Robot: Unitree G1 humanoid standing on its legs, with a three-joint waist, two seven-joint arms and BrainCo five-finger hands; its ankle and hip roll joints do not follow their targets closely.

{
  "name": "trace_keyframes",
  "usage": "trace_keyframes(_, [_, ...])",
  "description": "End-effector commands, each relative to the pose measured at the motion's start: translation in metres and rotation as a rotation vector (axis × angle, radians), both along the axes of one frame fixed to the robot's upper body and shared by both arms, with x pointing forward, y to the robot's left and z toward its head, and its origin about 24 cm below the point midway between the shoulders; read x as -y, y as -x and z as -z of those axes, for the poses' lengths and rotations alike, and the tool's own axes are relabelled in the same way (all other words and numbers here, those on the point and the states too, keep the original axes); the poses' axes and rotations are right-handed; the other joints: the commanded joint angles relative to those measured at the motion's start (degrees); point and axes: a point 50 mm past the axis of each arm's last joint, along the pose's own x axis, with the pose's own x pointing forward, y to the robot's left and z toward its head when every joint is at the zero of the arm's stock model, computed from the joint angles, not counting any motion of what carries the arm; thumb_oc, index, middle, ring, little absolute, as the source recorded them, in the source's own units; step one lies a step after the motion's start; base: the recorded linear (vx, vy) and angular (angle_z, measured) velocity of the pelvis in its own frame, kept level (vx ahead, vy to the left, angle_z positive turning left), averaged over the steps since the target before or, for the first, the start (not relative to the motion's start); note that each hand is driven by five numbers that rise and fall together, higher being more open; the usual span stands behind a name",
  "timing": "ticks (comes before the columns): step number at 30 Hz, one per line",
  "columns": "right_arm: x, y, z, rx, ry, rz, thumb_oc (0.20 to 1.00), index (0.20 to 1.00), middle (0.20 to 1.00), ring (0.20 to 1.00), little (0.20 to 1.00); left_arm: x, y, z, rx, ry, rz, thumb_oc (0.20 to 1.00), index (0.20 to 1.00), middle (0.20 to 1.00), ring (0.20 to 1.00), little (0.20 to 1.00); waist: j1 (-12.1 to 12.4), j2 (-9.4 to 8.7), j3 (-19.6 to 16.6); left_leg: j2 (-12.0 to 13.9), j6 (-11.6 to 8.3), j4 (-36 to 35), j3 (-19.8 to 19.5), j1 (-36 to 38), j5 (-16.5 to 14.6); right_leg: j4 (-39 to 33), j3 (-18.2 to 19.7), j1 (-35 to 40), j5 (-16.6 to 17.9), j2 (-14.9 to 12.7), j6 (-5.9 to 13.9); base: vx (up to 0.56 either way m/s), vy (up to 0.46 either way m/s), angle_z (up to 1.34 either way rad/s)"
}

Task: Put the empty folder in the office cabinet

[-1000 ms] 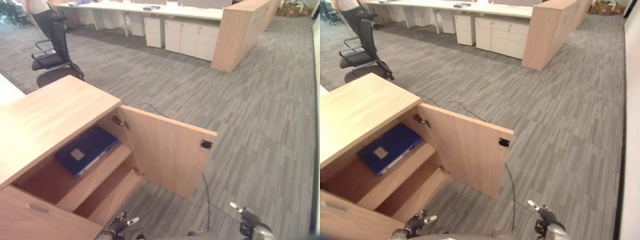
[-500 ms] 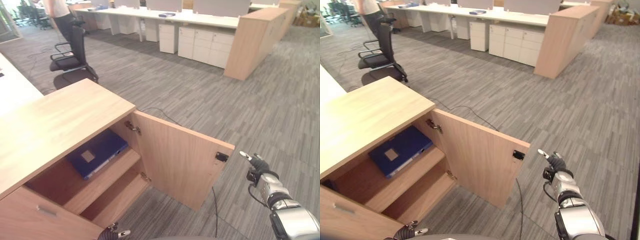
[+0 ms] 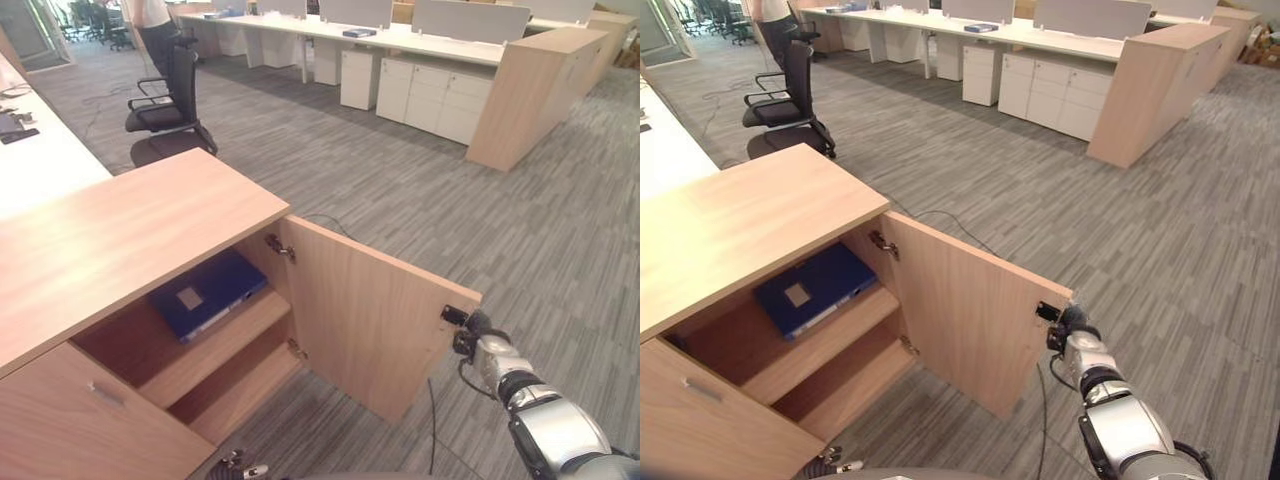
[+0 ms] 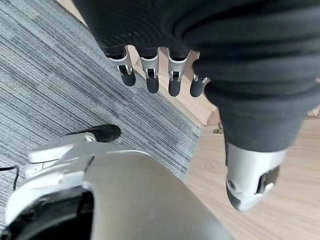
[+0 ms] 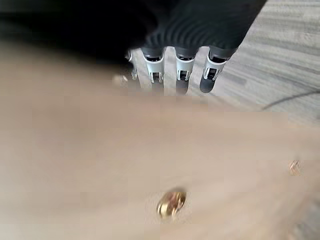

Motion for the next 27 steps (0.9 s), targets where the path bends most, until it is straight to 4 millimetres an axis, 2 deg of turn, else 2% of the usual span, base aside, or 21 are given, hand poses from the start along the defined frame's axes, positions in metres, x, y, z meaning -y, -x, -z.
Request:
trace_keyframes(1, [-0.033,-0.016,-0.008,0.083,-0.047,-0.107,1.000,1.000,1.000,1.000,1.000,-0.003,-0.016,-0.002,0.026,-0.039,0.036,1.000,1.000,1.000,1.000,1.000,0.9,-2.15,0.3,0.0,-1.07,0.2,-0.4,1.1,-1.9,0.4,-1.4,0.7,-4.0,-1.1,3.04,0.00,0.000,0.00])
trace_keyframes(6, [-0.065,0.009,0.008,0.088,-0.114,-0.269,1.000,1.000,1.000,1.000,1.000,-0.012,-0.015,-0.003,0.030,-0.067,-0.022,1.000,1.000,1.000,1.000,1.000,-0.1,-2.20,1.0,0.0,-1.30,0.2,-0.6,0.5,-1.7,0.4,-1.7,0.1,-3.9,-1.2,2.98,0.00,-0.007,0.05])
trace_keyframes(13, [-0.079,0.039,0.012,0.117,-0.143,-0.422,1.000,1.000,1.000,1.000,1.000,-0.026,-0.021,-0.009,0.066,-0.100,-0.085,1.000,1.000,1.000,1.000,1.000,-0.7,-2.31,1.9,0.1,-1.61,0.3,-1.6,-0.3,-1.3,0.4,-2.2,-0.1,-4.0,-1.4,2.90,0.00,-0.021,0.05])
trace_keyframes(16, [-0.083,0.050,0.012,0.115,-0.130,-0.501,1.000,1.000,1.000,1.000,1.000,-0.030,-0.027,-0.012,0.091,-0.110,-0.074,1.000,1.000,1.000,1.000,1.000,-0.8,-2.36,2.4,0.0,-1.84,0.6,-3.1,-1.1,-1.1,0.4,-2.7,-0.2,-4.2,-1.6,2.79,0.00,-0.043,0.10])
trace_keyframes(18, [-0.092,0.057,0.014,0.103,-0.128,-0.579,1.000,1.000,1.000,1.000,1.000,-0.033,-0.033,-0.014,0.106,-0.118,-0.069,1.000,1.000,1.000,1.000,1.000,-0.3,-2.32,2.6,0.1,-2.07,0.7,-4.4,-1.8,-0.8,0.4,-3.6,0.0,-4.5,-1.6,2.50,0.02,-0.079,0.36])
trace_keyframes(20, [-0.097,0.056,0.013,0.109,-0.134,-0.598,1.000,1.000,1.000,1.000,1.000,-0.033,-0.034,-0.015,0.110,-0.121,-0.068,1.000,1.000,1.000,1.000,1.000,-0.1,-2.29,2.7,0.1,-2.19,0.7,-4.7,-2.0,-0.6,0.4,-4.0,0.0,-4.6,-1.5,2.43,0.01,-0.046,0.35])
trace_keyframes(24, [-0.122,0.051,0.007,0.140,-0.175,-0.663,1.000,1.000,1.000,1.000,1.000,-0.037,-0.042,-0.018,0.142,-0.130,-0.090,1.000,1.000,1.000,1.000,1.000,1.5,-2.14,3.5,0.1,-2.84,1.0,-7.1,-3.8,0.3,0.6,-5.6,-0.5,-4.9,-1.3,2.18,-0.03,-0.053,0.25])
trace_keyframes(27, [-0.139,0.040,-0.003,0.194,-0.203,-0.687,1.000,1.000,1.000,1.000,1.000,-0.038,-0.054,-0.022,0.181,-0.136,-0.123,1.000,1.000,1.000,1.000,1.000,3.7,-2.17,4.9,-0.4,-4.01,1.7,-10.9,-8.1,2.1,0.7,-8.4,-1.7,-5.0,-1.8,1.98,-0.13,-0.045,0.51])
